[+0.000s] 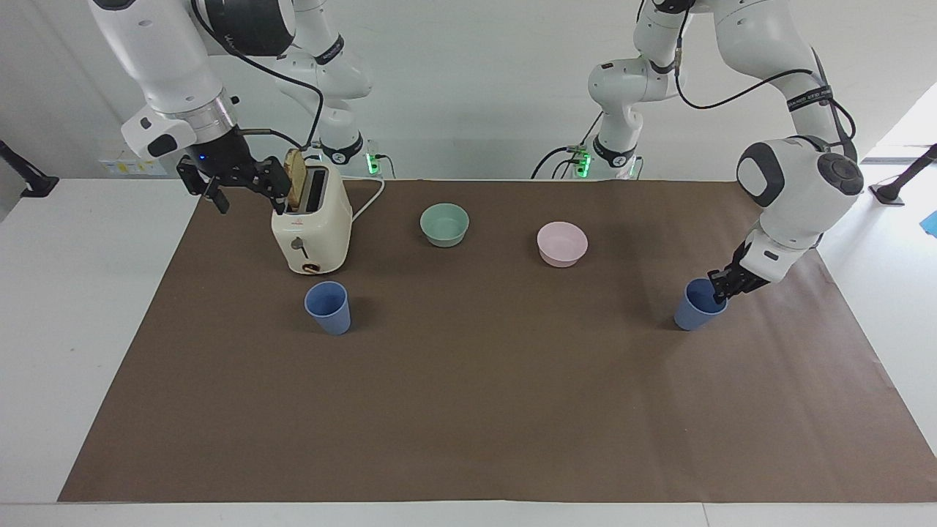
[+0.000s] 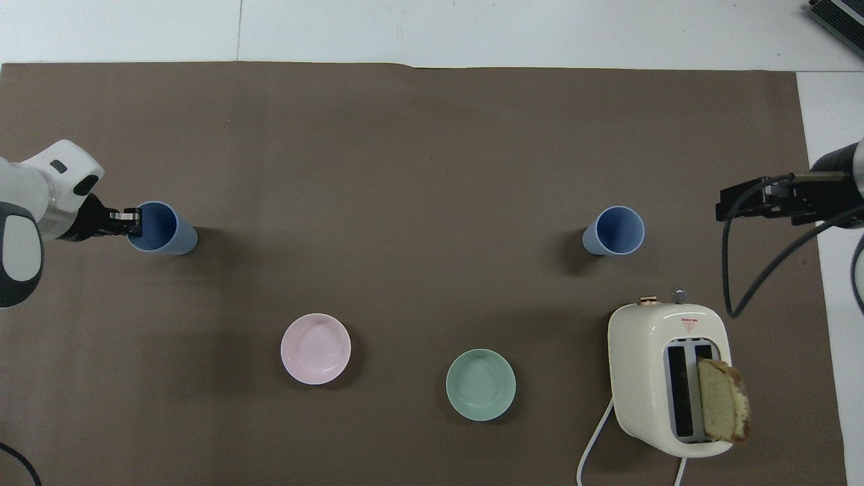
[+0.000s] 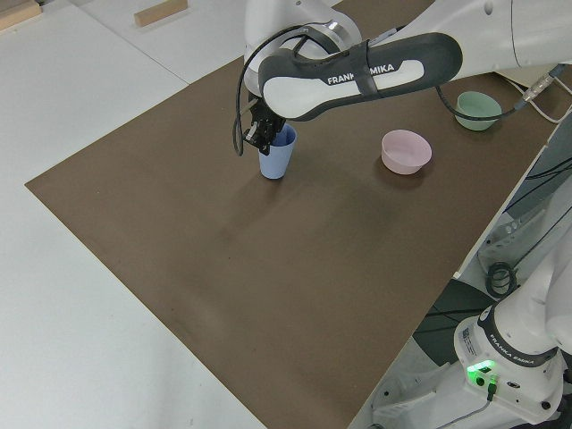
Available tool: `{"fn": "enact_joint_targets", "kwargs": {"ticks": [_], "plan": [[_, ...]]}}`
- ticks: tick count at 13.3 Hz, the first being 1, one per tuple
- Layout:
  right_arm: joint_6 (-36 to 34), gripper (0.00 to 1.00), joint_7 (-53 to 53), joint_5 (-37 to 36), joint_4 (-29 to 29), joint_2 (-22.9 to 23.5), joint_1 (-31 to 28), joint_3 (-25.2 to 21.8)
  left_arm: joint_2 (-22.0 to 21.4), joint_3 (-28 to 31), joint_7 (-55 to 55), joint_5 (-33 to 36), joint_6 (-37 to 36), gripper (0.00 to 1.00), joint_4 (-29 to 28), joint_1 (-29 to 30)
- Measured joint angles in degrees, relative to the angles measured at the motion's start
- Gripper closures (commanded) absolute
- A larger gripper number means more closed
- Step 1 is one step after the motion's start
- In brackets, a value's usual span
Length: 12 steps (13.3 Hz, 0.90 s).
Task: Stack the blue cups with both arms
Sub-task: 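Lift the blue cup with the left gripper and carry it toward the center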
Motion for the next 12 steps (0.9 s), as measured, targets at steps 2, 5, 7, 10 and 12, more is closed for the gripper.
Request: {"fn": "enact_joint_targets", "kwargs": {"ticks": [2,5,7,10,12], "plan": [[0.0,0.00,0.0,0.0,0.0,0.0,0.0,0.0,0.0,-0.4,-0.1,-0.9,-0.7,1.00,2.4,0.0],[0.0,0.00,0.0,0.0,0.0,0.0,0.0,0.0,-0.1,-1.2,-3.3,-4.9,-4.1,1.00,7.0,-1.5],[0.0,0.00,0.0,0.0,0.0,0.0,0.0,0.0,-0.4,-1.9,-10.7,-5.2,-5.0,1.00,8.9,-4.6],[0.0,0.00,0.0,0.0,0.0,0.0,0.0,0.0,-0.7,-2.8,-24.0,-5.2,-5.1,1.00,9.9,-12.5],[0.0,0.00,0.0,0.0,0.0,0.0,0.0,0.0,-0.7,-3.0,-30.7,-5.2,-5.0,1.00,9.9,-18.0]]}}
